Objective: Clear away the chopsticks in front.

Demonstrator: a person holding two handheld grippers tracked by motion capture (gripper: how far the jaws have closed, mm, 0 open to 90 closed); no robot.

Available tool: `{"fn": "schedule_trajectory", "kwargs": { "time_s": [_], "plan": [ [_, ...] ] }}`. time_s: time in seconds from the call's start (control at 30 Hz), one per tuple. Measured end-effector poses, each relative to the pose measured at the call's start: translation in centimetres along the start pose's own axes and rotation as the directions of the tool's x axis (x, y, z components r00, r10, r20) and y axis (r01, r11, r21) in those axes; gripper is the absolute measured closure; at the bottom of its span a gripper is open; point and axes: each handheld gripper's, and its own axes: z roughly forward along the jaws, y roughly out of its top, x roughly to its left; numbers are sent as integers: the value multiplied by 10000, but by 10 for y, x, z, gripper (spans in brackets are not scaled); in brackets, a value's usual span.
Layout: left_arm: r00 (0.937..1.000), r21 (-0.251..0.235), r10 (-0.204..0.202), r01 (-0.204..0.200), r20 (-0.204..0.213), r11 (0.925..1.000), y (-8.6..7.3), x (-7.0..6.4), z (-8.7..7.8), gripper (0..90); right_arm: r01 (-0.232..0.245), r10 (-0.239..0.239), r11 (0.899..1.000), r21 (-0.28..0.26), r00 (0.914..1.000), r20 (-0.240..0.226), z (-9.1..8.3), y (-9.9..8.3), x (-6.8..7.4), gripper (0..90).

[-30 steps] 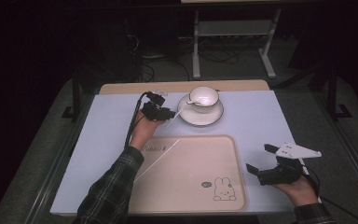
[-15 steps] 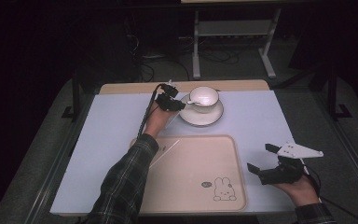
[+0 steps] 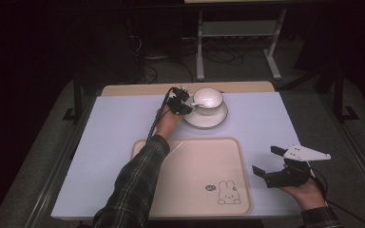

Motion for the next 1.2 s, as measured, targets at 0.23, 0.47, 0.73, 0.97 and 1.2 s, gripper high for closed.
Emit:
{"fn": "schedule_trajectory", "kwargs": {
  "time_s": [0.23,0.47,0.73,0.97,1.2],
  "plan": [
    [9993,13,-321,321,-199,9995,0,6,-4,840,-4,4,10000,-5,10000,-8,0,0,0,0],
    [9991,-216,-353,348,-236,9992,3,10,-16,843,-1,1,10000,9,10000,1,0,0,0,0],
    [9979,-334,-581,572,-280,9978,2,22,-41,845,18,-18,10000,4,10000,25,0,0,0,0],
    [9954,-381,-945,938,-177,9949,-11,34,-75,845,18,-18,10000,8,10000,67,0,0,0,0],
    [9928,-368,-1195,1193,-41,9922,-38,37,-113,845,72,-72,9999,81,9999,91,1,0,1,0]
  ]
}}
